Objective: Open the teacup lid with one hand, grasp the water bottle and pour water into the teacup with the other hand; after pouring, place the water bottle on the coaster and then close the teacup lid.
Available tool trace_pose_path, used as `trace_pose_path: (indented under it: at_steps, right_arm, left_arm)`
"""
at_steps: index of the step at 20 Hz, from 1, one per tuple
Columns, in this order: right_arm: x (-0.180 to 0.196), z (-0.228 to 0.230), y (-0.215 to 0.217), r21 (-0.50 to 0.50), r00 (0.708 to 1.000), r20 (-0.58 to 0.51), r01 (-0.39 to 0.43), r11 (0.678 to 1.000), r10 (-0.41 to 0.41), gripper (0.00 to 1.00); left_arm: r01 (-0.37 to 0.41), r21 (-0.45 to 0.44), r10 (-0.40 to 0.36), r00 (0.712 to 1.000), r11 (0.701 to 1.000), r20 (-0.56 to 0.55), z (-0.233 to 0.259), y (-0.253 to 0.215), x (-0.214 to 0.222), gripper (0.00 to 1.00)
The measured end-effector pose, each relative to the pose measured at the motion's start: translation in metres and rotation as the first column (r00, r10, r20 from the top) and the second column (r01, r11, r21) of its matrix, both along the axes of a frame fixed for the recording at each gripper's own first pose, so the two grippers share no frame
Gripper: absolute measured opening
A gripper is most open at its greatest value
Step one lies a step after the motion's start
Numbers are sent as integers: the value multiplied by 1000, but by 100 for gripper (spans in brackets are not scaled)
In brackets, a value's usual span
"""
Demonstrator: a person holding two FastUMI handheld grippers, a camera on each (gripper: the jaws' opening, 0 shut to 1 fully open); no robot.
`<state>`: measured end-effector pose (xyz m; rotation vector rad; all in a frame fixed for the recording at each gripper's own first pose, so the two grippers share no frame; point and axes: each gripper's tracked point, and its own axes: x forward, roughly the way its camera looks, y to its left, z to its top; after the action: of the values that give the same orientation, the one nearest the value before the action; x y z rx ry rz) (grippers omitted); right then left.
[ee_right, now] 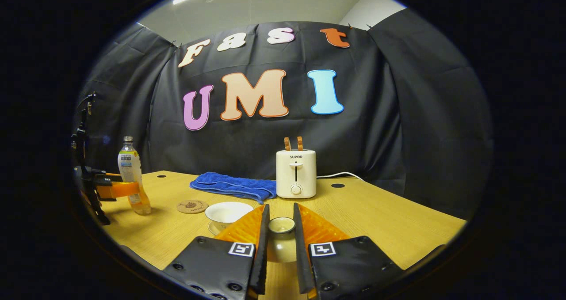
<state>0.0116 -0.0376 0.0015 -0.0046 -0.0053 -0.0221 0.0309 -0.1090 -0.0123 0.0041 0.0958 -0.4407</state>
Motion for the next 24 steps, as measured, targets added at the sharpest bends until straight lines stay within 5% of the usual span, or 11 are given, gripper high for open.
trace_pose_path:
  at_steps: [3,9,10,17,21,24]
  right_arm:
    - [-2,0,2,0,1000,-2,-8,1000,8,33]
    - [-1,0,2,0,1000,-3,-14,1000,14,32]
    - [-1,0,2,0,1000,-4,-14,1000,14,31]
    - [-1,1,-1,0,1000,-3,-3,1000,3,31]
    - [0,1,-5,0,1000,-4,2,1000,-2,33]
    - [1,2,-17,-1,1000,-4,30,1000,-30,33]
  left_arm:
    - [5,29,-4,999,1000,-38,-12,-6,8,90]
    - [1,67,4,998,998,-67,-15,-20,31,74]
    - [-8,72,13,998,997,-65,-15,-20,32,64]
    - [-94,197,102,994,976,-31,-18,-24,43,52]
    - [-117,361,115,993,925,28,-13,-30,51,49]
    - [-159,549,102,986,821,134,2,-31,64,49]
